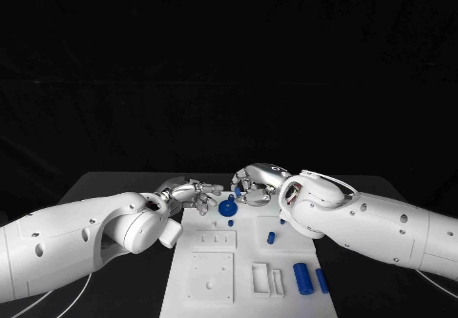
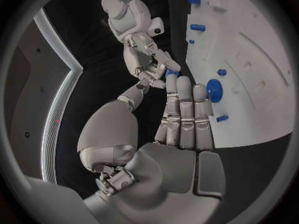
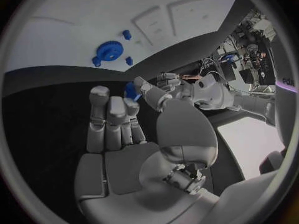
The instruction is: Assemble the parts on the task board
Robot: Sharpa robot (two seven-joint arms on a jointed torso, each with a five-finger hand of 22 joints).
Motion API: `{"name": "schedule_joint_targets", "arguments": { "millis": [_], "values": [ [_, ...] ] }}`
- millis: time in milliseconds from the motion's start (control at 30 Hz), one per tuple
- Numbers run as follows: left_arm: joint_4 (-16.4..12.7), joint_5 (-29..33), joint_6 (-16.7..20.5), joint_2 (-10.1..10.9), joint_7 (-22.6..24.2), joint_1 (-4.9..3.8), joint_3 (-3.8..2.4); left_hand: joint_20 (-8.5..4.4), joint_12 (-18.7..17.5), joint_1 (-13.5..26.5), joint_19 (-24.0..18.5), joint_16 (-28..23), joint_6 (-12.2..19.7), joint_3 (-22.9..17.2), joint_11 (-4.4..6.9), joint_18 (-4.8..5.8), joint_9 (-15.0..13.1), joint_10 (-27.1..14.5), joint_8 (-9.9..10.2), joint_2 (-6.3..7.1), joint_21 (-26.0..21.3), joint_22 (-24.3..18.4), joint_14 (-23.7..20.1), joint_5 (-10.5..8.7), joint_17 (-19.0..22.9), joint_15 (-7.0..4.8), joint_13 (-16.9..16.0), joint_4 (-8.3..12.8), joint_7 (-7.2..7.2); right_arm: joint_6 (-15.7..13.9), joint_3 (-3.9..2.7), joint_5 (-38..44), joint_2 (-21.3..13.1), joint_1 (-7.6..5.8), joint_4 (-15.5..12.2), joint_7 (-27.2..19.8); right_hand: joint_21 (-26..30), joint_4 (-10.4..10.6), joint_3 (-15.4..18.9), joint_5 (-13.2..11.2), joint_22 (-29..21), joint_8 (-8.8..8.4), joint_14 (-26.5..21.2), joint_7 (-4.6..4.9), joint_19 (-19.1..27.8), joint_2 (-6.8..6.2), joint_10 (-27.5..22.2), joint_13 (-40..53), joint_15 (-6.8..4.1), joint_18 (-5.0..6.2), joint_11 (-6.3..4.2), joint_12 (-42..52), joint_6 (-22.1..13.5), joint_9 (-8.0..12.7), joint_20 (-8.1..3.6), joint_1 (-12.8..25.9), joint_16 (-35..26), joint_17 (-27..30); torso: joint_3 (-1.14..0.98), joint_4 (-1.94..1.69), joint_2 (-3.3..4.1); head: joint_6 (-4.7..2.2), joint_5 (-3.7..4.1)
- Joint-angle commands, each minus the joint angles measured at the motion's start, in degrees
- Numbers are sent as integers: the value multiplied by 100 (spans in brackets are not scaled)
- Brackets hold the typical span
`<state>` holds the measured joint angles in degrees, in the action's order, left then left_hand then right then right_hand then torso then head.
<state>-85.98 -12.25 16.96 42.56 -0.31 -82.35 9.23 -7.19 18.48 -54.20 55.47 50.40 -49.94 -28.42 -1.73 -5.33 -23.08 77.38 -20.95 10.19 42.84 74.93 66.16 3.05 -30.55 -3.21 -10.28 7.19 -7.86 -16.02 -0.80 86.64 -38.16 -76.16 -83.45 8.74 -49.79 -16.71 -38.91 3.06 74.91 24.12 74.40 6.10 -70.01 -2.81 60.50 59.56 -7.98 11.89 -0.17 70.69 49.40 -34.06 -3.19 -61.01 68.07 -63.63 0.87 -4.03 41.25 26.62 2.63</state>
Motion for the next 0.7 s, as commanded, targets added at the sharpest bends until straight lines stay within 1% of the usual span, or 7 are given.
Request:
{"name": "schedule_joint_targets", "arguments": {
  "millis": [33,133,200,367,500,667,700],
  "values": [
    [44,-363,148,-71,-424,-18,4,-32,-39,17,-46,39,6,-9,-10,-35,7,-51,27,88,45,111,-61,-23,-5,-6,-10,-61,-15,92,-2,129,66,3,2,148,-29,7,-30,-24,76,-16,5,-200,1,-71,-153,-10,-29,311,-201,-30,1038,-10,-33,6,-33,-3,10,-20,-53,16,-39],
    [91,-599,162,-154,-568,-18,10,-39,-91,113,-104,18,-25,-9,-33,-8,6,-150,24,197,43,97,-122,-24,5,18,-8,-188,-26,104,-2,134,147,8,-8,178,-27,7,-45,-24,74,-21,9,-202,-4,-77,-146,-12,-31,311,-202,-37,1043,-15,-35,5,-36,-2,11,-25,-65,17,-64],
    [95,-696,162,-174,-646,-18,11,-55,-117,186,-172,12,-32,165,-44,11,8,-202,30,154,44,92,-158,-16,9,33,-19,-155,-31,113,-2,137,192,10,3,185,-26,8,-55,-24,73,-24,11,-202,-7,-81,-141,-13,-31,311,-203,-40,1046,-18,-36,5,-37,-2,12,-32,-76,19,-79],
    [88,-785,155,-201,-737,-18,14,-70,-139,286,-202,6,-74,277,-50,26,2,-244,17,188,41,76,-179,-22,16,39,-29,-193,-26,141,-1,150,245,15,-1,190,-24,8,-73,-24,70,-32,14,-202,-11,-89,-134,-15,-32,311,-203,-48,1049,-23,-37,6,-40,-1,14,-41,-83,24,-91],
    [83,-796,141,-212,-726,-17,14,-80,-141,314,-208,8,-112,295,-45,29,-5,-247,0,192,41,67,-179,-21,18,37,-38,-225,-14,177,-1,160,273,20,-8,193,-22,9,-83,-24,68,-36,16,-202,-14,-92,-129,-17,-32,311,-203,-53,1052,-26,-37,9,-42,-1,13,-31,-77,12,-117],
    [70,-792,149,-229,-708,-17,13,-89,-143,331,-210,8,-138,298,-41,32,-8,-251,-8,163,43,58,-181,-21,20,35,-47,-265,-6,221,3,193,308,23,-8,202,-21,10,-93,-24,67,-40,18,-202,-17,-94,-125,-17,-32,311,-203,-57,1055,-30,-37,13,-43,-1,9,-20,-70,6,-119],
    [72,-792,152,-234,-713,-17,13,-90,-143,331,-210,9,-140,298,-41,32,-8,-251,-9,160,43,58,-181,-21,20,34,-48,-267,-5,228,3,195,313,24,-9,203,-20,10,-95,-24,67,-41,18,-202,-18,-95,-124,-17,-32,311,-203,-58,1055,-31,-37,13,-44,-1,10,-22,-69,4,-114]
  ]
}}
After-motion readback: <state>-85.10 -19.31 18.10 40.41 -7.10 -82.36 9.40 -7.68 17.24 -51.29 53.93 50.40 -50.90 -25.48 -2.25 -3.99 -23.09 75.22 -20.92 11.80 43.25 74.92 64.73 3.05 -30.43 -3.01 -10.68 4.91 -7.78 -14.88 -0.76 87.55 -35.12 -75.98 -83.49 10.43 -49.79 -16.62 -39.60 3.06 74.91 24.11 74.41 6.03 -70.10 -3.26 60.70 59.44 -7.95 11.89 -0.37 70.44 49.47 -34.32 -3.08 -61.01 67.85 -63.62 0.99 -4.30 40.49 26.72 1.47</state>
